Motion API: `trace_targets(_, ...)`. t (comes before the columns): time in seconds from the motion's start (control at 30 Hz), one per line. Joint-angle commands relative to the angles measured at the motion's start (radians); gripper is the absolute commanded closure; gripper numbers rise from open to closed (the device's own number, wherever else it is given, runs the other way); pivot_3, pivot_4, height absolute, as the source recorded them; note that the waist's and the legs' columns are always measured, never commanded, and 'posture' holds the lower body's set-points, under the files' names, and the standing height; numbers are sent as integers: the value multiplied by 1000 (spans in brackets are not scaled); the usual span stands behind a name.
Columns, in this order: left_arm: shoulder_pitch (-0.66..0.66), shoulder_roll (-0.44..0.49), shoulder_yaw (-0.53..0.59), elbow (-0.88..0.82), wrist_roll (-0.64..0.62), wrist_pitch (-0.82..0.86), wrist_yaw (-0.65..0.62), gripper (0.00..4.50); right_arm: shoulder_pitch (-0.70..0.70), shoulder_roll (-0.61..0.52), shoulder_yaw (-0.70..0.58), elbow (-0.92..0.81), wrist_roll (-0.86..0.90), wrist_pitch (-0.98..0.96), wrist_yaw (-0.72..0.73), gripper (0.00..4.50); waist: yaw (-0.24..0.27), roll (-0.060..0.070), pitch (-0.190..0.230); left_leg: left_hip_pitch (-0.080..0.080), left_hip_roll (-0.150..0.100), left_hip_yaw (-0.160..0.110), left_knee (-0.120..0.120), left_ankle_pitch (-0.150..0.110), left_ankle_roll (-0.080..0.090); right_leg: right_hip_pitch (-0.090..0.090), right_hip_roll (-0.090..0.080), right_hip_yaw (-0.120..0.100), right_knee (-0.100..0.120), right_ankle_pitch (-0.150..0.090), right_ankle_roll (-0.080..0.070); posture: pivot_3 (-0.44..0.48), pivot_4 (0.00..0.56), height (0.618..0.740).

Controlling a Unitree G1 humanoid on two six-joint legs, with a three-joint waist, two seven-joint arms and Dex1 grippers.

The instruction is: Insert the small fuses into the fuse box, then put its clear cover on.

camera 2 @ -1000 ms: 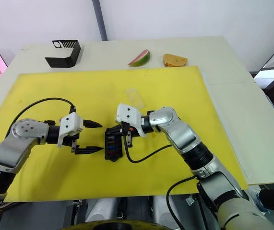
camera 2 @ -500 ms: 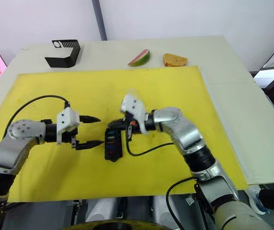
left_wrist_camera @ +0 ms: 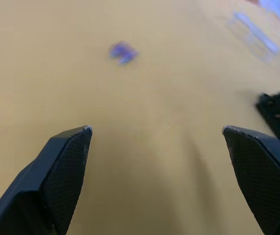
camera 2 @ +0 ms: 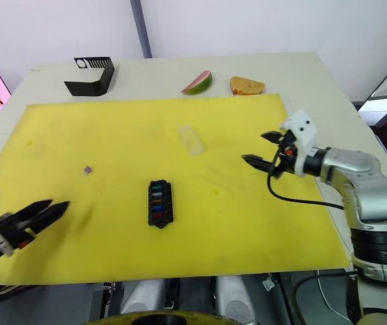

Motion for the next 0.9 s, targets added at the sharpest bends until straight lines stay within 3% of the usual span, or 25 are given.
trace_targets(0.03, 28, 42, 111, 10, -135, 90, -8, 0, -15, 0, -30, -6, 17, -39, -12, 71, 1, 0, 0, 0, 0, 0, 0, 0, 0, 0, 0, 0, 0, 0, 0, 0, 150, 740)
trace_targets(0.13, 36, 71, 94, 19, -159, 121, -25, 0, -28, 35, -30, -16, 51, -34, -28, 71, 4, 0, 0, 1, 0, 0, 0, 0, 0, 2, 0, 0, -1, 0, 0, 0, 150, 740)
trace_targets(0.23, -26, 146, -31, 74, -81, 107, -66, 0, -73, 118, 17, -99, 134, 13, -42, 71, 1, 0, 0, 2, 0, 0, 0, 0, 0, 2, 0, 0, 0, 0, 0, 0, 150, 740)
trace_targets(0.37, -236, 216, -55, 254, -212, 290, -29, 0, -191, 250, 25, -152, 286, 106, -100, 71, -3, 0, 0, 1, 0, 0, 0, 0, -1, 1, 0, 0, 1, 0, 0, 0, 150, 740)
trace_targets(0.43, -321, 247, -81, 356, -213, 356, -21, 0, -232, 283, 52, -156, 314, 119, -99, 71, -3, 0, 0, 0, 0, 0, 0, 0, -1, -1, 0, 0, 1, 0, 0, 0, 150, 740)
trace_targets(0.67, -632, 310, -139, 717, -197, 540, -8, 0, -358, 330, 257, -110, 232, 31, -25, 71, -3, -1, 0, -2, 0, 0, 0, 0, -1, -4, 0, 0, 2, 0, 0, 0, 150, 740)
trace_targets(0.9, -760, 305, -264, 862, -80, 564, -54, 0, -401, 390, 456, -7, 0, -177, -26, 71, -8, -2, -1, -3, -1, 0, 0, 4, -7, -6, 0, 0, 2, 0, 0, 0, 150, 740)
